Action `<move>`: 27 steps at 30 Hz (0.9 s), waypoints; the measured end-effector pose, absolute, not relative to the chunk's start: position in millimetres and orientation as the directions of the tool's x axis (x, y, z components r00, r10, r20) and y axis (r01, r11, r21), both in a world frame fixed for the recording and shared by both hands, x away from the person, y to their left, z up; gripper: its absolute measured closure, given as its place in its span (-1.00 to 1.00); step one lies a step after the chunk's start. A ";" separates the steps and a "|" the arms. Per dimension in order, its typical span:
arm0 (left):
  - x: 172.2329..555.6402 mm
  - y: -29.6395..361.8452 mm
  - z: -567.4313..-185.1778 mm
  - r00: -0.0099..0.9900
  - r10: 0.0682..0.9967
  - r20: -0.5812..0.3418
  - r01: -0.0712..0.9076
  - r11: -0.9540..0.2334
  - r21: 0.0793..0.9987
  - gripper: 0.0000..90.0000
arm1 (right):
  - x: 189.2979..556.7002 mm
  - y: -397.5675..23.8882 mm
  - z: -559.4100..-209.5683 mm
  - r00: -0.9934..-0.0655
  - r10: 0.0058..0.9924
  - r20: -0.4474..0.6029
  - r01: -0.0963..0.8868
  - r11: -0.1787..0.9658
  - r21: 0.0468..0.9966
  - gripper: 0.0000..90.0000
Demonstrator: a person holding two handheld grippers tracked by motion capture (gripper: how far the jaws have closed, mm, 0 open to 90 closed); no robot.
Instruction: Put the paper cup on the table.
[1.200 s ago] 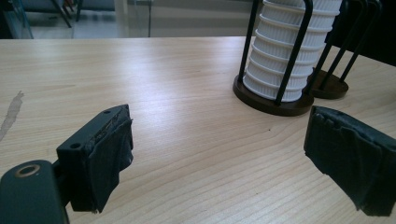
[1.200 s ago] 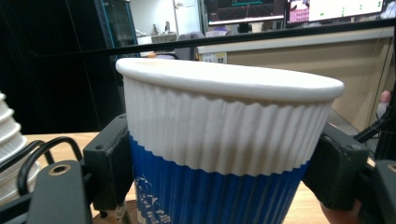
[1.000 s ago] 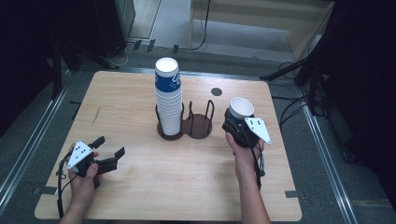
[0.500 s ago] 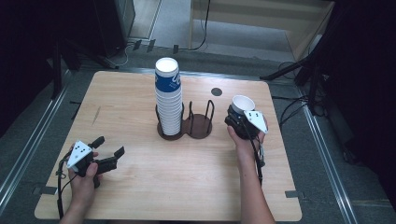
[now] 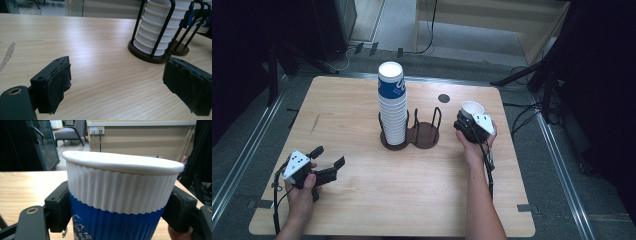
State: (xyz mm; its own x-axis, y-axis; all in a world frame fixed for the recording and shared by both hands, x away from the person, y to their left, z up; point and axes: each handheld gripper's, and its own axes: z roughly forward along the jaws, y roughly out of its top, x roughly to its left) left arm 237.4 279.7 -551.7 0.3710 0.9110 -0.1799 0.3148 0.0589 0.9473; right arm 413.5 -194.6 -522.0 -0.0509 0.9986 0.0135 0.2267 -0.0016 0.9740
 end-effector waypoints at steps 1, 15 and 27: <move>237.4 279.8 -551.7 0.371 0.911 -0.180 0.315 0.059 0.947 -0.80 | 414.6 -194.0 -522.9 -0.051 0.999 0.007 0.238 0.006 0.971 -0.53; 237.8 280.5 -551.7 0.372 0.910 -0.184 0.318 0.062 0.946 -0.80 | 426.4 -193.2 -532.8 0.009 1.000 -0.022 0.323 0.018 0.946 -0.55; 238.0 279.5 -551.7 0.373 0.909 -0.184 0.318 0.061 0.946 -0.80 | 427.2 -195.6 -537.0 0.036 0.999 -0.010 0.337 -0.003 0.942 -0.56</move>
